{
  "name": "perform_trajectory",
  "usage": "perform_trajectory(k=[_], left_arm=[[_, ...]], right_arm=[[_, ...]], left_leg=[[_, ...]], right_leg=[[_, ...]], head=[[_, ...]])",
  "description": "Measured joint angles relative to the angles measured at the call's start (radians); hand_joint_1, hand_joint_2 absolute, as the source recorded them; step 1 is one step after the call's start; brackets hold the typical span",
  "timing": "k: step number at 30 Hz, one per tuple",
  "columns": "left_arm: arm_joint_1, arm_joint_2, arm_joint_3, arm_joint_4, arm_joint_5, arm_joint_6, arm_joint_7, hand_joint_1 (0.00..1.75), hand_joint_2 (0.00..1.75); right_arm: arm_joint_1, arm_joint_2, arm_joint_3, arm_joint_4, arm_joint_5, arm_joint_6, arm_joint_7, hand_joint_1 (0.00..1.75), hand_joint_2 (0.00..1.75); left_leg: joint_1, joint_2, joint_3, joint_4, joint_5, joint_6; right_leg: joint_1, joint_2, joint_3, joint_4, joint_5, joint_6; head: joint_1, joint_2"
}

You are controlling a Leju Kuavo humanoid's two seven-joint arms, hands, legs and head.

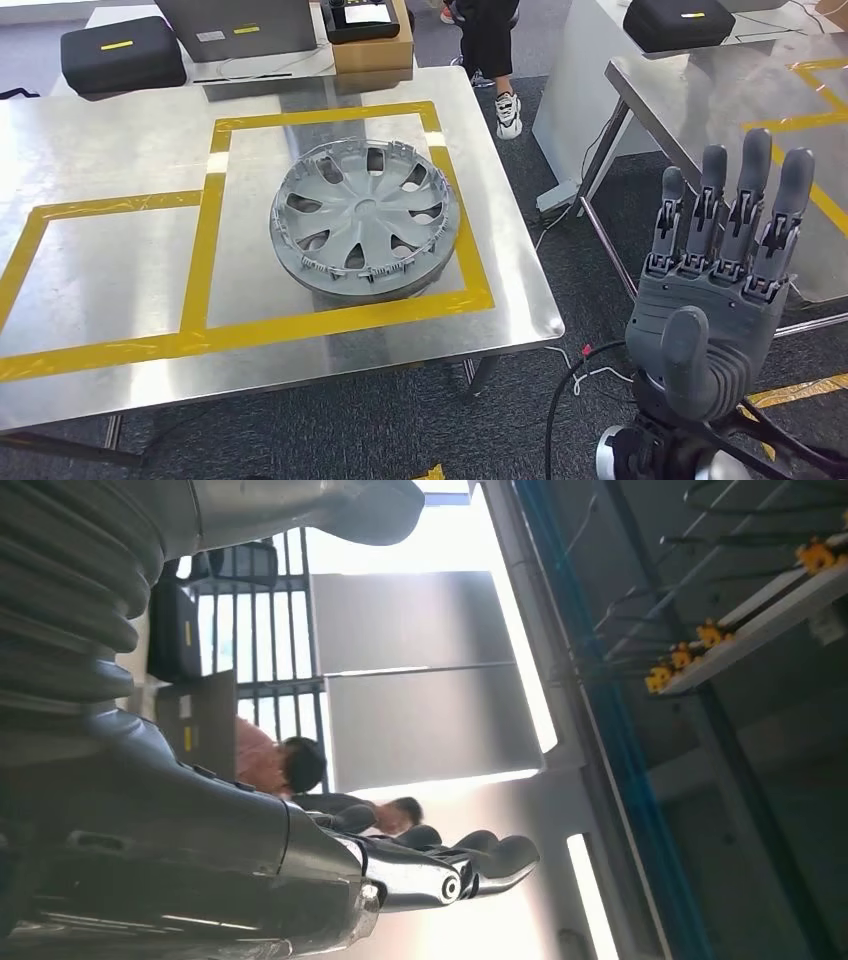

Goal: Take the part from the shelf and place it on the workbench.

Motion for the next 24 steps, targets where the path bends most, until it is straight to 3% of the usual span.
perform_trajectory(k=[7,12,14,16,17,18,19,20,22,24], left_arm=[[0.002,0.031,0.041,0.000,-0.007,0.021,0.023,0.00,0.00],[0.001,0.047,0.052,0.000,-0.016,0.023,0.032,0.00,0.00],[-0.001,0.051,0.053,0.000,-0.022,0.023,0.034,0.00,0.00],[-0.004,0.053,0.053,0.000,-0.027,0.024,0.036,0.00,0.00],[-0.005,0.054,0.053,0.000,-0.030,0.024,0.038,0.00,0.00],[-0.005,0.054,0.054,0.000,-0.032,0.023,0.040,0.00,0.00],[-0.005,0.056,0.054,0.000,-0.035,0.023,0.044,0.00,0.00],[-0.006,0.057,0.054,0.000,-0.038,0.022,0.048,0.00,0.00],[-0.010,0.058,0.054,0.000,-0.046,0.021,0.057,0.00,0.00],[-0.014,0.060,0.054,0.000,-0.051,0.021,0.064,0.00,0.00]], right_arm=[[0.072,0.005,-0.038,0.003,-0.050,0.041,-0.013,0.00,1.75],[0.077,0.012,-0.032,0.016,-0.031,0.078,-0.007,0.00,1.75],[0.082,0.015,-0.029,0.022,-0.029,0.091,-0.008,0.00,1.75],[0.091,0.016,-0.026,0.029,-0.032,0.105,-0.015,0.00,1.75],[0.096,0.016,-0.025,0.034,-0.035,0.112,-0.021,0.00,1.75],[0.101,0.017,-0.024,0.039,-0.038,0.120,-0.029,0.00,1.75],[0.104,0.018,-0.022,0.046,-0.041,0.126,-0.036,0.00,1.75],[0.107,0.018,-0.020,0.052,-0.041,0.129,-0.040,0.00,1.75],[0.109,0.019,-0.014,0.066,-0.027,0.125,-0.037,0.00,1.75],[0.108,0.020,-0.009,0.078,-0.010,0.115,-0.026,0.00,1.75]], left_leg=[[-0.007,0.009,0.001,0.000,-0.004,0.007],[-0.010,0.010,0.002,-0.006,-0.001,0.021],[-0.004,0.006,0.008,-0.016,0.007,0.030],[-0.005,0.001,0.010,-0.018,0.010,0.033],[-0.006,-0.003,0.010,-0.018,0.010,0.033],[-0.008,-0.008,0.010,-0.018,0.010,0.033],[-0.010,-0.013,0.011,-0.018,0.010,0.033],[-0.011,-0.018,0.012,-0.018,0.011,0.032],[-0.013,-0.027,0.012,-0.017,0.012,0.029],[-0.012,-0.033,0.008,-0.017,0.018,0.019]], right_leg=[[-0.006,0.005,0.000,-0.002,0.003,0.005],[-0.011,0.009,0.003,-0.008,0.002,0.018],[-0.011,0.030,-0.013,0.038,-0.038,0.019],[-0.011,0.054,-0.062,0.158,-0.108,0.017],[-0.010,0.059,-0.089,0.220,-0.134,0.015],[-0.010,0.061,-0.107,0.261,-0.141,0.013],[-0.009,0.062,-0.111,0.267,-0.128,0.010],[-0.008,0.063,-0.097,0.235,-0.096,0.004],[-0.003,0.067,-0.042,0.109,-0.025,-0.011],[0.004,0.072,-0.005,0.022,0.004,-0.021]], head=[[-0.002,0.000],[-0.003,0.000],[0.002,0.000],[0.010,0.000],[0.014,0.000],[0.015,0.000],[0.017,0.000],[0.018,0.000],[0.022,0.000],[0.025,0.000]])
